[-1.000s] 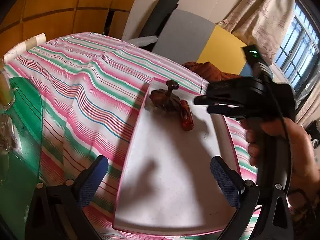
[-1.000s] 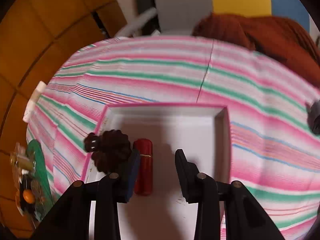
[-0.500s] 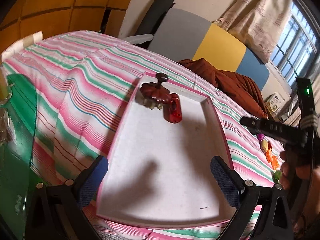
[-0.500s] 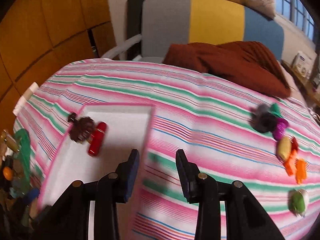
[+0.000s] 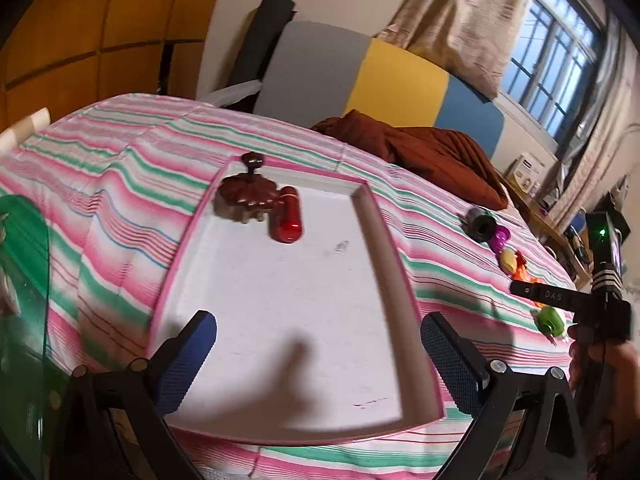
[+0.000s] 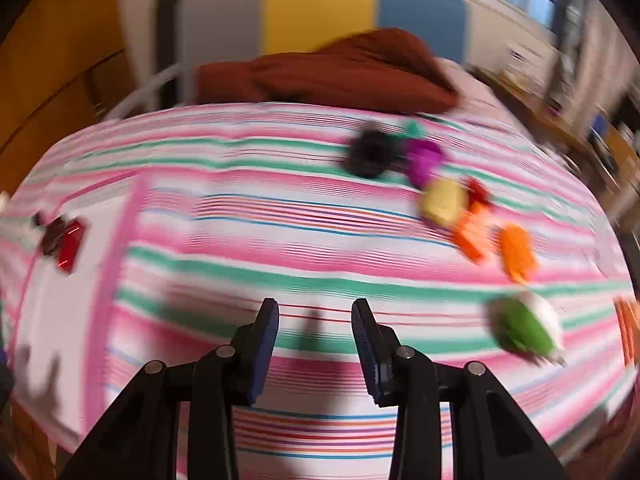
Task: Organize rigid objects
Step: 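Move the right tool back over the remaining toys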
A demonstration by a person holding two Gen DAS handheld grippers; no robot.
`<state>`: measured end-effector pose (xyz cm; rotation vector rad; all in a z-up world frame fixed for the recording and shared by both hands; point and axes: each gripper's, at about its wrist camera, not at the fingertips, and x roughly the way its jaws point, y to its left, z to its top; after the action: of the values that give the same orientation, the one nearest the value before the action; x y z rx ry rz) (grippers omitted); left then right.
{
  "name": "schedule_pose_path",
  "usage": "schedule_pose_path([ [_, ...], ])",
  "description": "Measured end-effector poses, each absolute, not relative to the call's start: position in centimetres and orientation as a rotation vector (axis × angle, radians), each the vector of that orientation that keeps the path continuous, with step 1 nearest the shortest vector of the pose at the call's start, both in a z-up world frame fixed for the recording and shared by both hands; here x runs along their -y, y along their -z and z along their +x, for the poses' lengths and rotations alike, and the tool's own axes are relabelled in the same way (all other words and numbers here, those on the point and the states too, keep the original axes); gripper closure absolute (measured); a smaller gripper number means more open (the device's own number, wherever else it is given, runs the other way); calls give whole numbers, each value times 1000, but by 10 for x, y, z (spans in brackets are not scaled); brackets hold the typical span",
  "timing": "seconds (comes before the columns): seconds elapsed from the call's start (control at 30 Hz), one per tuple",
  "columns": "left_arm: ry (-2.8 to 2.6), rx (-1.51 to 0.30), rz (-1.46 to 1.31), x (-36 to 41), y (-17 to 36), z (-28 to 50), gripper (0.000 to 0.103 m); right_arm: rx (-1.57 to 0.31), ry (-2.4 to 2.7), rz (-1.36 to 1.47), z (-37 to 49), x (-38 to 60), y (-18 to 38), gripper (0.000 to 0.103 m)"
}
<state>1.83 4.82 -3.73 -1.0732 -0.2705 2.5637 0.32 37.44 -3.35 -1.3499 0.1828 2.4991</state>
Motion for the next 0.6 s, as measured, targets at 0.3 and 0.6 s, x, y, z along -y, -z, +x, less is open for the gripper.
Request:
schedule_pose_path([
  [0.3, -2517, 201, -1034, -71, 33, 28, 0, -568, -2143, -1014, 67, -522, 21, 65],
  [0.6, -2504, 162, -1025, -79, 31, 33, 0, -1135, -1875, -965, 104, -609, 62, 64],
])
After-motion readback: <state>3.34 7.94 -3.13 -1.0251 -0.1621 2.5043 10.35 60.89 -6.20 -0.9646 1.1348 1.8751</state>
